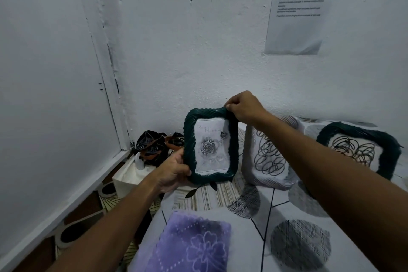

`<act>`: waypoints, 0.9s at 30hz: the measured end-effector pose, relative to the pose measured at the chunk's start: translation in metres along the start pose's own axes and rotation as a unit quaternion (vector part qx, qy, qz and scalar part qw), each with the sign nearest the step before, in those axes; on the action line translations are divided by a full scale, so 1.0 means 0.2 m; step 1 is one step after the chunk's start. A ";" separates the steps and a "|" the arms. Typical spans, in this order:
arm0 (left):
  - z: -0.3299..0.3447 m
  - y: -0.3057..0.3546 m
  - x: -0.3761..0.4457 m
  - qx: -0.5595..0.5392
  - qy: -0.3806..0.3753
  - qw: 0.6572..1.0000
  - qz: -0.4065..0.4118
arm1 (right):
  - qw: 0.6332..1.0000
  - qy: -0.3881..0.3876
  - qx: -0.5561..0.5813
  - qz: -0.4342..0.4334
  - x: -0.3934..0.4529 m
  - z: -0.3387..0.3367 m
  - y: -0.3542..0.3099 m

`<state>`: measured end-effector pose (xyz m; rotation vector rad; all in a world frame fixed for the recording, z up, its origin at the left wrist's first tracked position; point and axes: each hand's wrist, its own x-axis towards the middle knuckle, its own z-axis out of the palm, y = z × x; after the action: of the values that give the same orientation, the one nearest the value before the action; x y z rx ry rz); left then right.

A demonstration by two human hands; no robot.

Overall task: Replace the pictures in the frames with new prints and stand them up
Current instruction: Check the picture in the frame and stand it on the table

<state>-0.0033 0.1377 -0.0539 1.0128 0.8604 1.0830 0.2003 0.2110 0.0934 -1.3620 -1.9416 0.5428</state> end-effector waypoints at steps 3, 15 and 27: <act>-0.01 -0.03 0.01 0.008 0.002 1.000 -0.003 | 1.000 -0.006 -0.011 0.006 -0.01 0.02 0.02; 0.02 -0.03 -0.01 -0.013 0.007 0.999 -0.030 | 1.000 0.002 -0.009 0.024 -0.03 0.09 0.02; 0.03 0.02 -0.12 0.051 0.079 0.995 -0.032 | 0.999 0.021 0.005 0.030 -0.10 0.07 -0.03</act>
<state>-0.0054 0.1134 -0.0463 0.9869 1.0786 1.0849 0.1906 0.1906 0.0816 -1.4193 -1.8679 0.5475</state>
